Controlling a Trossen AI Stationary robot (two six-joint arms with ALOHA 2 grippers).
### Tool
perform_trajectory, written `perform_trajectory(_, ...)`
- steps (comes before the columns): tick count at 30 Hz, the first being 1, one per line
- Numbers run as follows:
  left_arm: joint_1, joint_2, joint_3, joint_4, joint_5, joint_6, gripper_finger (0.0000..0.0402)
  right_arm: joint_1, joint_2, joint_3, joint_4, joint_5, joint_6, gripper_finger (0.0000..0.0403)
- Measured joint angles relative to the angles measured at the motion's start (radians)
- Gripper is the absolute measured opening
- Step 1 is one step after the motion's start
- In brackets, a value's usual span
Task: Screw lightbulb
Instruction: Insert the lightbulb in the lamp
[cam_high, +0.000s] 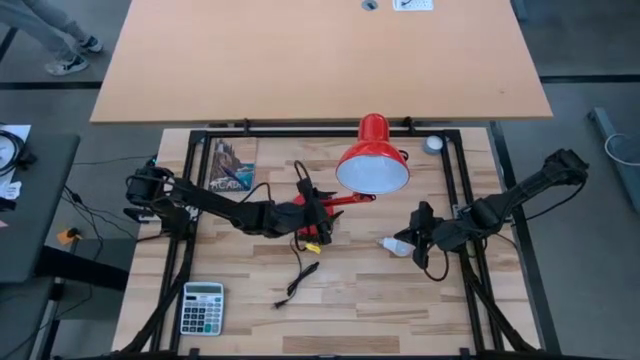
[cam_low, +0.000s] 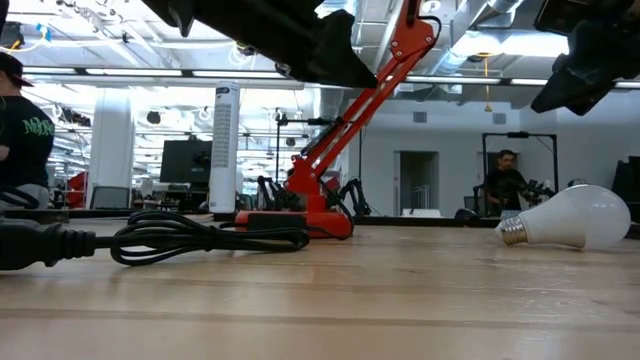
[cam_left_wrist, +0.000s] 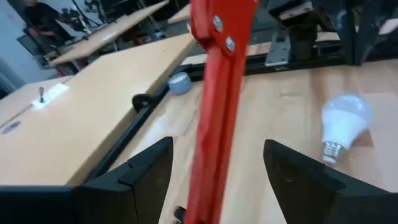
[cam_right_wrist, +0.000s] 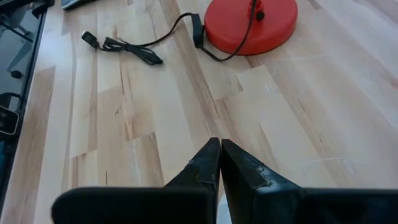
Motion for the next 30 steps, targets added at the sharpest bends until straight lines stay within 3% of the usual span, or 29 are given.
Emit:
perform_trajectory(4,0.011,-0.004,0.000,0.004,0.035,0.013,0.0244,0.000,0.000,0.000,0.000,0.000,0.000,0.0026)
perform_trajectory(17,0.198,-0.002,0.000,-0.037,0.524,-0.057,0.0243,0.000,0.000,0.000,0.001,0.000,-0.006,0.0026)
perform_trajectory(21,0.230,-0.002,0.000,-0.049,0.691,-0.095,0.0219,0.000,0.000,0.000,0.001,0.000,-0.011,0.0026)
perform_trajectory(30,0.230,0.001,0.000,-0.042,0.702,-0.111,0.0128,-0.001,0.000,0.000,0.009,0.000,-0.026,0.0026)
